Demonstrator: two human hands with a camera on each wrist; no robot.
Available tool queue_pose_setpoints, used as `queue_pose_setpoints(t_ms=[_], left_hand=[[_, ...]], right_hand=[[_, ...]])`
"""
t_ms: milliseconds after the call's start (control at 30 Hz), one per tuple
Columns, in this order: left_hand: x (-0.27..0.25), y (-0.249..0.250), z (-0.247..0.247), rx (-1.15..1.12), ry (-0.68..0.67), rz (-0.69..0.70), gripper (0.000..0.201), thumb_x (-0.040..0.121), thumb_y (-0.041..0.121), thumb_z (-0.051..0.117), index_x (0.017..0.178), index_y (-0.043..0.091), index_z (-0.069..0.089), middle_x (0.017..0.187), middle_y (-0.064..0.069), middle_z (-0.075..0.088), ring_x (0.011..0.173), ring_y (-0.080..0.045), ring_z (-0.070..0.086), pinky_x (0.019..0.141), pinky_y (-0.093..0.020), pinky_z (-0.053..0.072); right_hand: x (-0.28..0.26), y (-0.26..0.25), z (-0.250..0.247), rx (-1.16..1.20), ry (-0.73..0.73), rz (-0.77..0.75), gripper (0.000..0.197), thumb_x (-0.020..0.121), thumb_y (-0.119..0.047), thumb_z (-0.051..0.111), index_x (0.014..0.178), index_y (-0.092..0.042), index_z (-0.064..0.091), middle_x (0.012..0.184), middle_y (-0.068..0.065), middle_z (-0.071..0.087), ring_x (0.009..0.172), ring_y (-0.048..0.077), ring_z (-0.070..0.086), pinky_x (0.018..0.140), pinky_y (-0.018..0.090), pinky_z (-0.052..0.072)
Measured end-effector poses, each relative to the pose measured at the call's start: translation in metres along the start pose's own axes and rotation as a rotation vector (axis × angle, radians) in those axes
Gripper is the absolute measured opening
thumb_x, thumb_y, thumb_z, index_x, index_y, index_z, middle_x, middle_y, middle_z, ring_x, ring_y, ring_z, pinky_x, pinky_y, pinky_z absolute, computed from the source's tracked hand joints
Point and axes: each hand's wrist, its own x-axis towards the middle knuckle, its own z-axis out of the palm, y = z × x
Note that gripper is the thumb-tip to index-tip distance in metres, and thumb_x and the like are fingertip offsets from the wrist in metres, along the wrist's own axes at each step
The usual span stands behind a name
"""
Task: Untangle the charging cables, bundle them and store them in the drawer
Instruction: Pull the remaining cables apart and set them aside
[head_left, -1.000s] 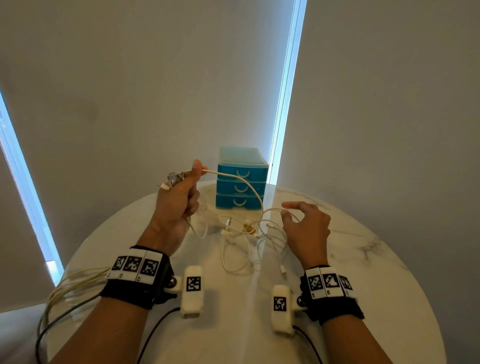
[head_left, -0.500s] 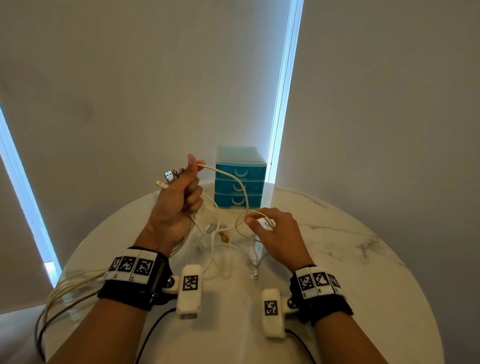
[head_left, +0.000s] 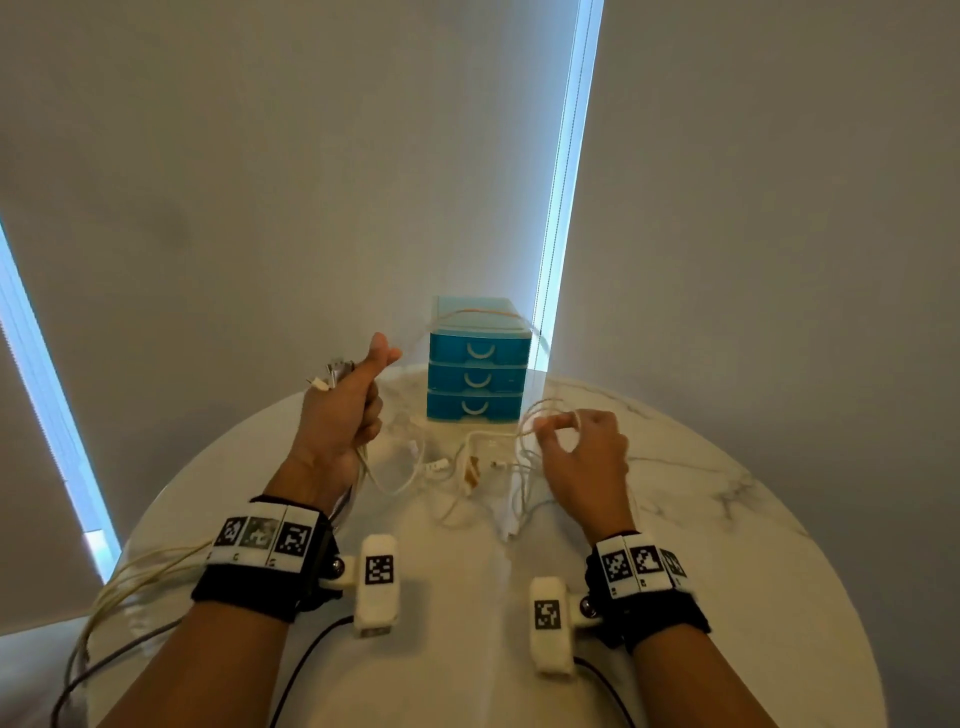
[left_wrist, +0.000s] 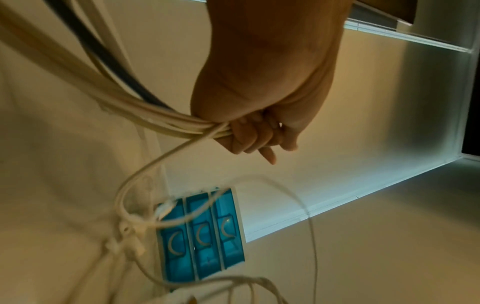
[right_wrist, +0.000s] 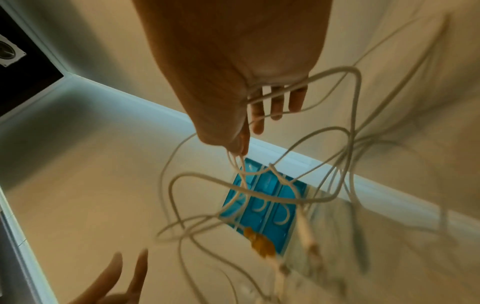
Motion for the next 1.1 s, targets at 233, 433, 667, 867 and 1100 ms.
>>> queue_pose_setpoints(t_ms=[233,433,667,867,1100], left_hand=[[-0.005,0.003,0.001,0.392,-0.022,0.082,0.032,0.091,0.049,0.081,0.081,0.02,0.073,0.052,0.005,0.042,0.045,-0.011,0.031,0.044,-0.023,0.027],[-0.028,0.0,0.029,0.51,-0.274,0.1,0.014,0.095,0.028,0.08,0.102,0.016,0.082,0.051,0.022,0.063,0.045,0.008,0.055,0.047,-0.003,0.038],[-0.029,-0.009,0.037,0.65,-0.473,0.033,0.029,0.084,0.031,0.091,0.112,0.03,0.084,0.112,0.017,0.081,0.104,-0.004,0.076,0.094,-0.027,0.062],[-0.03,-0.013,0.038,0.663,-0.403,0.095,0.011,0.087,0.029,0.089,0.096,0.025,0.085,0.099,0.015,0.082,0.096,-0.006,0.076,0.087,-0.028,0.057],[-0.021,-0.004,0.031,0.322,-0.128,0.185,0.011,0.089,0.021,0.086,0.099,0.016,0.085,0.063,0.015,0.071,0.052,0.003,0.06,0.052,-0.009,0.041]], right_hand=[[0.004,0.004,-0.007,0.053,0.162,0.025,0.029,0.105,-0.044,0.062,0.111,-0.016,0.07,0.14,0.01,0.048,0.134,0.032,0.038,0.109,0.046,0.036],[-0.003,-0.008,0.0,0.193,0.075,-0.118,0.013,0.102,-0.044,0.068,0.1,-0.031,0.066,0.128,-0.008,0.044,0.123,0.015,0.037,0.114,0.049,0.039],[-0.015,-0.027,0.002,0.503,-0.045,-0.19,0.024,0.088,-0.06,0.076,0.101,-0.04,0.079,0.141,-0.021,0.053,0.136,0.008,0.048,0.107,0.032,0.045],[-0.016,-0.026,0.003,0.472,-0.107,-0.163,0.023,0.101,-0.053,0.066,0.109,-0.036,0.08,0.116,-0.017,0.071,0.108,-0.001,0.066,0.098,0.032,0.057],[-0.006,-0.003,-0.004,0.213,-0.088,-0.01,0.026,0.104,-0.043,0.064,0.09,-0.035,0.084,0.061,-0.009,0.065,0.059,0.005,0.057,0.064,0.03,0.043]])
